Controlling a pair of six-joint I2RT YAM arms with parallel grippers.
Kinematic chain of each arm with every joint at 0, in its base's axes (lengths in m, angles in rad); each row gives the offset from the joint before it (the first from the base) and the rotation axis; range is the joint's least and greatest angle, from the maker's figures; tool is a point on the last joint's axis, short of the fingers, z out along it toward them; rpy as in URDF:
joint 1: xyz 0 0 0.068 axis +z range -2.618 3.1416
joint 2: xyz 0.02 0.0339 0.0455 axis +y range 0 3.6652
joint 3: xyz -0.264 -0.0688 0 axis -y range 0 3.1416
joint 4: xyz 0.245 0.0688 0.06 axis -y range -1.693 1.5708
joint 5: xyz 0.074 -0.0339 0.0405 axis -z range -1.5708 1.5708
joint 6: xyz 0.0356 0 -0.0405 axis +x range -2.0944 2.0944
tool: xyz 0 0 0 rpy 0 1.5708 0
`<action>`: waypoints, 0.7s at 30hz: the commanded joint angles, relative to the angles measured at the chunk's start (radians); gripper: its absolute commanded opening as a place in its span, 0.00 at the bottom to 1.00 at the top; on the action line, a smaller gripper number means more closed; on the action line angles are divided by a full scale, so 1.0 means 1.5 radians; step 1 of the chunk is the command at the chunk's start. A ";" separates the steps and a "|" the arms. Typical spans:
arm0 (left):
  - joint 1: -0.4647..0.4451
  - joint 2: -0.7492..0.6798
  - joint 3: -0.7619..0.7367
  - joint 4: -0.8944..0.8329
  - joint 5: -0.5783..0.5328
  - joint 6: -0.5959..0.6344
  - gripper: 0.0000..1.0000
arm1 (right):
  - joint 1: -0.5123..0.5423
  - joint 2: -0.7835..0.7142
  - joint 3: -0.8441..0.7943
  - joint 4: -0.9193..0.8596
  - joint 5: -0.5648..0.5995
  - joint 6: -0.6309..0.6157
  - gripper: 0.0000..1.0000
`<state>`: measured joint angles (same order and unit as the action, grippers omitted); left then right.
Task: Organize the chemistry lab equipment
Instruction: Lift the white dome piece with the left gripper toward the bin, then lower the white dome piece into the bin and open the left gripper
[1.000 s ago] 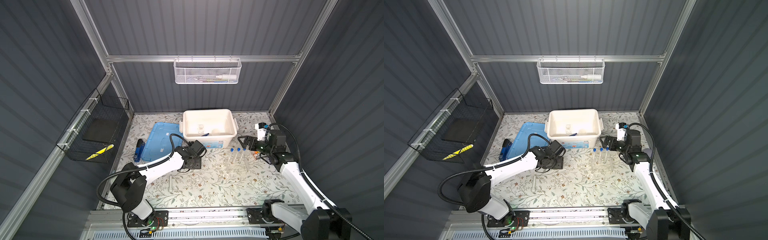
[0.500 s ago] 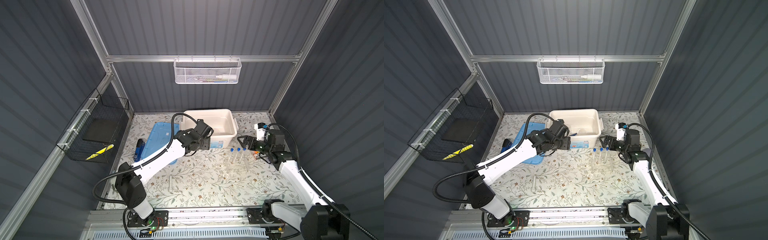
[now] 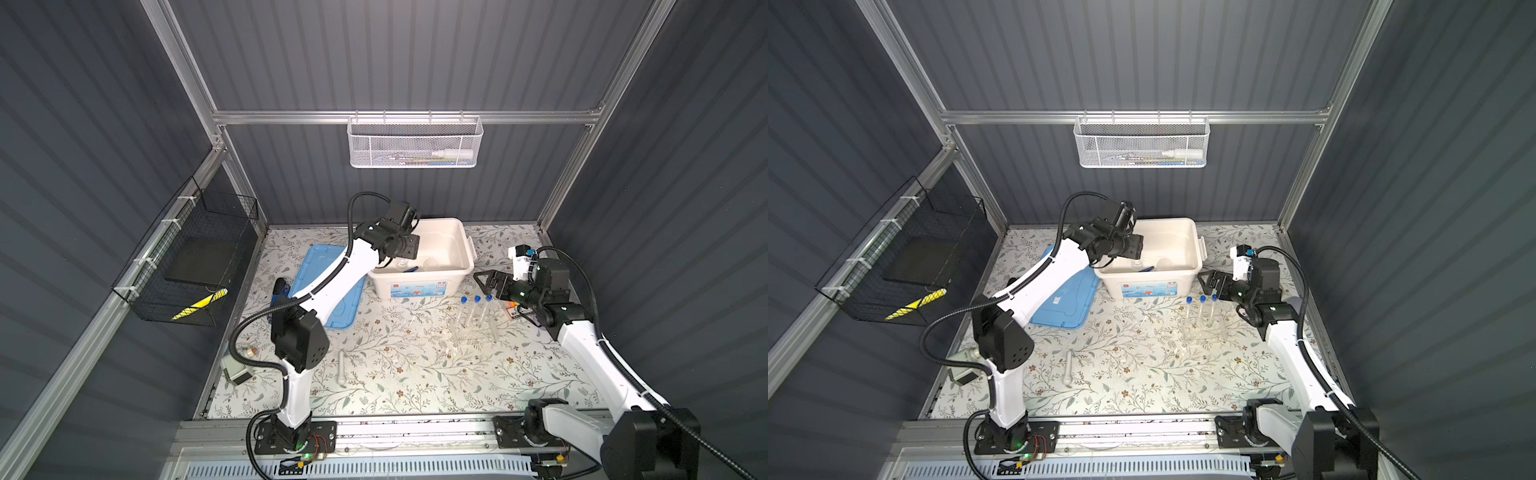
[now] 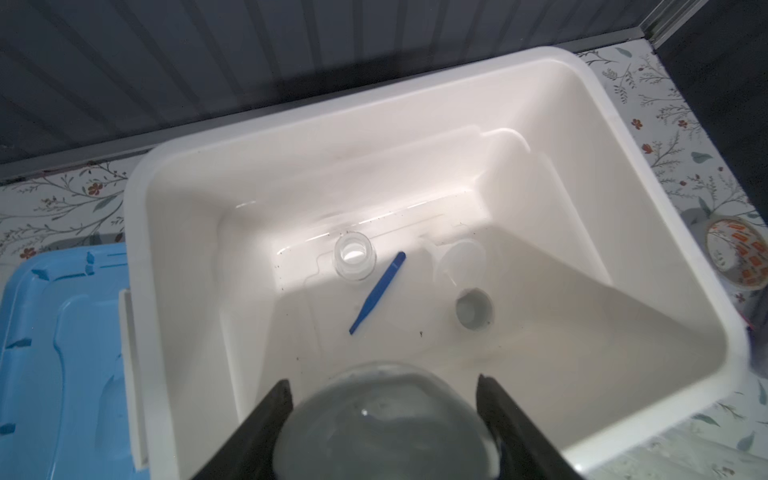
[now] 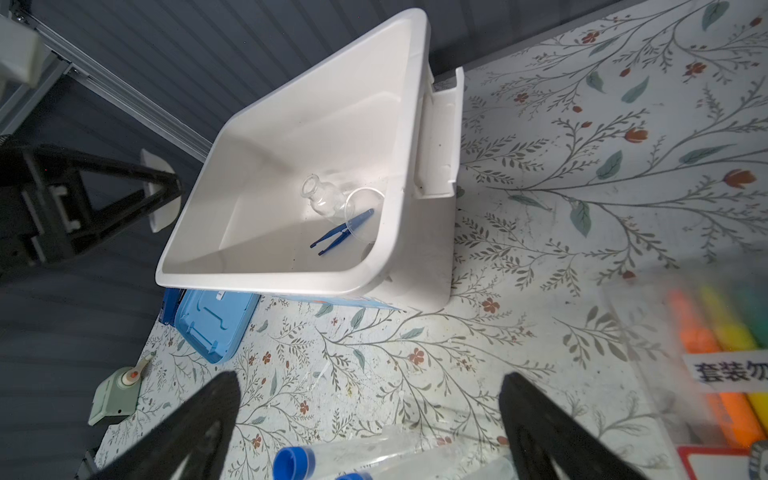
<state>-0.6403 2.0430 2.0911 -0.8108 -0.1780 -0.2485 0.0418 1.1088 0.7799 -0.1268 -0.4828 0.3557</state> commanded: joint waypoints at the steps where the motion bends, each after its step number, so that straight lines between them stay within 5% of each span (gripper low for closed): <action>1: 0.016 0.084 0.097 -0.083 0.072 0.068 0.58 | -0.003 -0.006 0.009 0.003 -0.007 0.001 0.99; 5: 0.028 0.178 0.206 -0.152 0.080 0.097 0.57 | -0.002 -0.006 0.014 -0.005 -0.002 -0.002 0.99; 21: 0.042 0.253 0.166 -0.152 0.096 0.131 0.58 | -0.003 -0.005 0.011 -0.009 0.008 -0.002 0.99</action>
<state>-0.5827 2.3894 2.3531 -1.0100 -0.0578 -0.0814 0.0414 1.1088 0.7799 -0.1299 -0.4774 0.3561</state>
